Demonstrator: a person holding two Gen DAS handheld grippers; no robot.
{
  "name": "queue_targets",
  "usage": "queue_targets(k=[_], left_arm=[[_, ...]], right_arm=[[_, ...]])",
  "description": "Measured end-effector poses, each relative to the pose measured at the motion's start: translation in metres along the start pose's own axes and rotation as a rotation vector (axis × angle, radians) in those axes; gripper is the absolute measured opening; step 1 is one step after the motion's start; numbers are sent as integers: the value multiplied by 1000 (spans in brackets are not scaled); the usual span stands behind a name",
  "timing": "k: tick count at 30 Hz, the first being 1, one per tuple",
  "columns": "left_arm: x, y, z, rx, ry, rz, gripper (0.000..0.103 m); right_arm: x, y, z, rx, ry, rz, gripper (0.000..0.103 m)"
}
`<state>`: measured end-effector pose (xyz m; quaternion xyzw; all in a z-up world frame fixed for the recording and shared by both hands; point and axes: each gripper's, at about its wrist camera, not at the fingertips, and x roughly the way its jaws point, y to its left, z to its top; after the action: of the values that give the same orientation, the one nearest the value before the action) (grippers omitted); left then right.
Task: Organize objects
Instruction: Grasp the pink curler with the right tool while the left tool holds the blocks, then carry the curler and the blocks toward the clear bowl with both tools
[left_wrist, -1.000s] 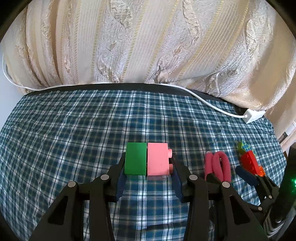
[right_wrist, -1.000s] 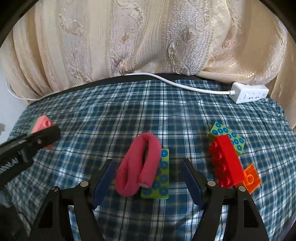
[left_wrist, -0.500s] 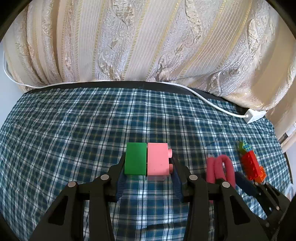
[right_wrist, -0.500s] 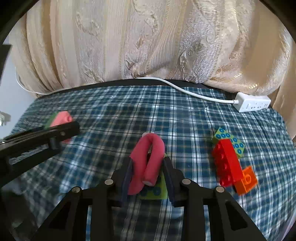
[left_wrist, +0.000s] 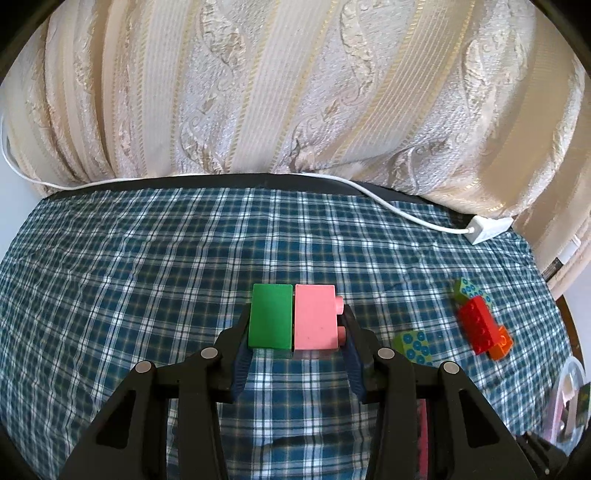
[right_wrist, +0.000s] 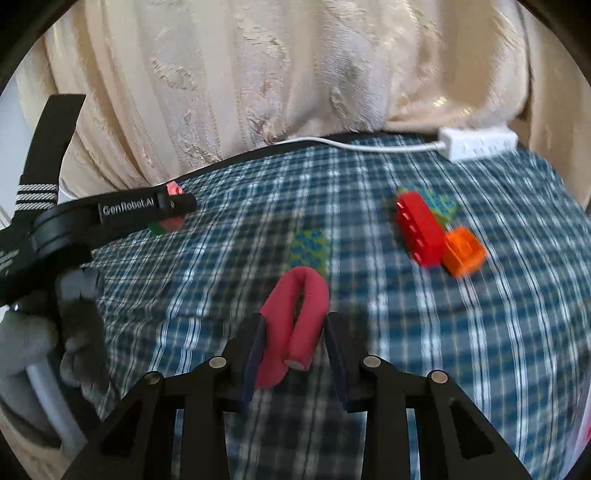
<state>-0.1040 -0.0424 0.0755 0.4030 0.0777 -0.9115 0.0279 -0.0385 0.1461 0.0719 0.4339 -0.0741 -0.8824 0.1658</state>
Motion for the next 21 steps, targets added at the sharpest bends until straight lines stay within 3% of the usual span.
queue_targets(k=[21], left_arm=[[-25, -45, -13, 114, -32, -58, 44]], right_arm=[[-73, -48, -38, 151, -92, -62, 35]])
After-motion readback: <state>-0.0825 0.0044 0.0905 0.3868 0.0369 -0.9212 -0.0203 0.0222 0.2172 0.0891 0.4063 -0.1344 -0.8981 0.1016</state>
